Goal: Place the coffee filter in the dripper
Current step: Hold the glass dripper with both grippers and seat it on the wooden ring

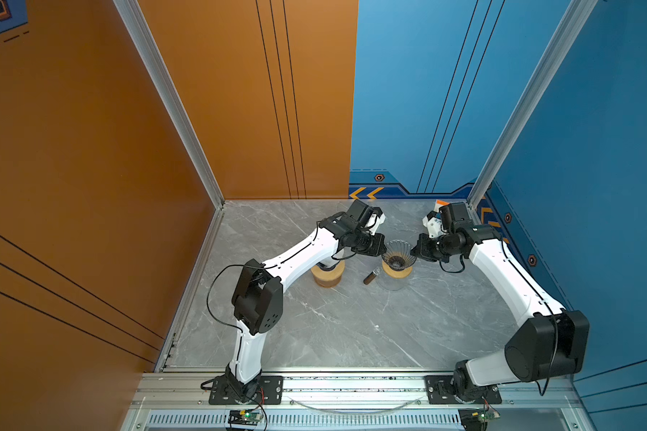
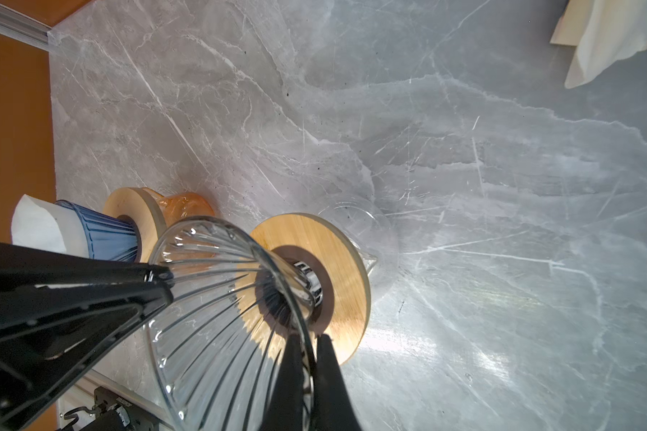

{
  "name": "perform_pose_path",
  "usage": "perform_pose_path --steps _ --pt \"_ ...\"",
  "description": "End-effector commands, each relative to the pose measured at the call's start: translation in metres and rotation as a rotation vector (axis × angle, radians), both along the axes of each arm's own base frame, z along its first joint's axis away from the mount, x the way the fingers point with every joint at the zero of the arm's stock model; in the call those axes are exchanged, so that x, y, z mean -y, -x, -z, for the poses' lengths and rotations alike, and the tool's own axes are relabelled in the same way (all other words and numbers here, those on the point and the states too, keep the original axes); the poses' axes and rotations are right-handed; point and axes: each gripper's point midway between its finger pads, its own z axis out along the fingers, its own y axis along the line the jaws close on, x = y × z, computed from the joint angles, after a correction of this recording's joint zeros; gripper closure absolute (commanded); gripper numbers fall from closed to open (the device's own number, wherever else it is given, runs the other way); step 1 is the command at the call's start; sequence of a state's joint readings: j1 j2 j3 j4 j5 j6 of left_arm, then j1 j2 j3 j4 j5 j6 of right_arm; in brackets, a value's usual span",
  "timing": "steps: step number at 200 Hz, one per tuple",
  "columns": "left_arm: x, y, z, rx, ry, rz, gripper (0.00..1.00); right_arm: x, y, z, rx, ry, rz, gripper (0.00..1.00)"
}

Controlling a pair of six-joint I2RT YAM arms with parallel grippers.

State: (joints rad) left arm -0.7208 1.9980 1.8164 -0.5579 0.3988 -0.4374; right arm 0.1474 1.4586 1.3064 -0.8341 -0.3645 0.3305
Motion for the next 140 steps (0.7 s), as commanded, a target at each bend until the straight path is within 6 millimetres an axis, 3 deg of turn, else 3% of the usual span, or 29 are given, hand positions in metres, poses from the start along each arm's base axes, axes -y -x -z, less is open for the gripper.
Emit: perform_pose_path --steps 1,140 --pt "0.006 0.005 0.009 -0.022 -0.005 0.042 0.9 0.007 0.009 0.023 -0.066 0.047 0.014 0.98" --pt "0.003 0.009 0.039 -0.088 -0.039 0.04 0.96 0.017 0.015 0.063 -0.214 0.089 0.069 0.98"
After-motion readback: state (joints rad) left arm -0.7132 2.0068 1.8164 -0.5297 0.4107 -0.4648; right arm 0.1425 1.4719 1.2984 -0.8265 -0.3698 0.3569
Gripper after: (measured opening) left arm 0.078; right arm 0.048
